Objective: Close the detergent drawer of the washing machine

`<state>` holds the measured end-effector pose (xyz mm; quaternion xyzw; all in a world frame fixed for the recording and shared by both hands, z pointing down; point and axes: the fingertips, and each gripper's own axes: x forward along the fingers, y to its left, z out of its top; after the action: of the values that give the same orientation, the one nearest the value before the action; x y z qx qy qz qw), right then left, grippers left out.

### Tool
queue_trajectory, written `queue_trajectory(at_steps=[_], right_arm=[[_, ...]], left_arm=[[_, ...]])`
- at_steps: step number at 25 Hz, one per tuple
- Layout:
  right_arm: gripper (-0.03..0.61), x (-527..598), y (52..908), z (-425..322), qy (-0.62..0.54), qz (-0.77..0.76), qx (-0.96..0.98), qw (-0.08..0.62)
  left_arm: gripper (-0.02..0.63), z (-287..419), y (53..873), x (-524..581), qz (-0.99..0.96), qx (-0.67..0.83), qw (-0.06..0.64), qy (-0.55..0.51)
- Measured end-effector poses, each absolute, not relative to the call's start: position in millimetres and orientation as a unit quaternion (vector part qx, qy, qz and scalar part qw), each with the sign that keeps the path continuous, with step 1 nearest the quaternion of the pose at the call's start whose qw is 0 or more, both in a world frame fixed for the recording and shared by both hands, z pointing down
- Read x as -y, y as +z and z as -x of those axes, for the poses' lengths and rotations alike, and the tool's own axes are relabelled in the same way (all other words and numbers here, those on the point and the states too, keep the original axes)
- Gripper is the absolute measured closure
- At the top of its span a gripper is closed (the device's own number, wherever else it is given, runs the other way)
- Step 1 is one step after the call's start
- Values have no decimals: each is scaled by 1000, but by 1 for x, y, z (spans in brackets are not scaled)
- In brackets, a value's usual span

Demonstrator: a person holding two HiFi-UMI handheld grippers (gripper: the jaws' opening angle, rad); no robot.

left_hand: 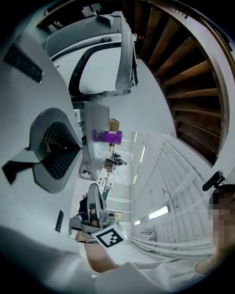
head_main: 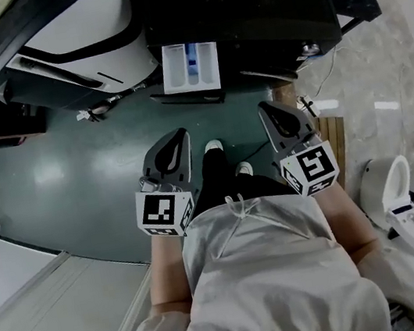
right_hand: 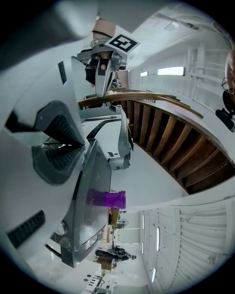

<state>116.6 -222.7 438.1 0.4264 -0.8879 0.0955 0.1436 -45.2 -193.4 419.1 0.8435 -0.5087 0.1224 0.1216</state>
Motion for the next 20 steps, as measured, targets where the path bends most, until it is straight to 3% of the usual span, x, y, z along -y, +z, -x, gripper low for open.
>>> queue_trajectory(at_steps=[20], right_arm=[[572,295,522,-81,123,-452,869,161]], left_arm=[[594,72,570,282,-830,481,215,182]])
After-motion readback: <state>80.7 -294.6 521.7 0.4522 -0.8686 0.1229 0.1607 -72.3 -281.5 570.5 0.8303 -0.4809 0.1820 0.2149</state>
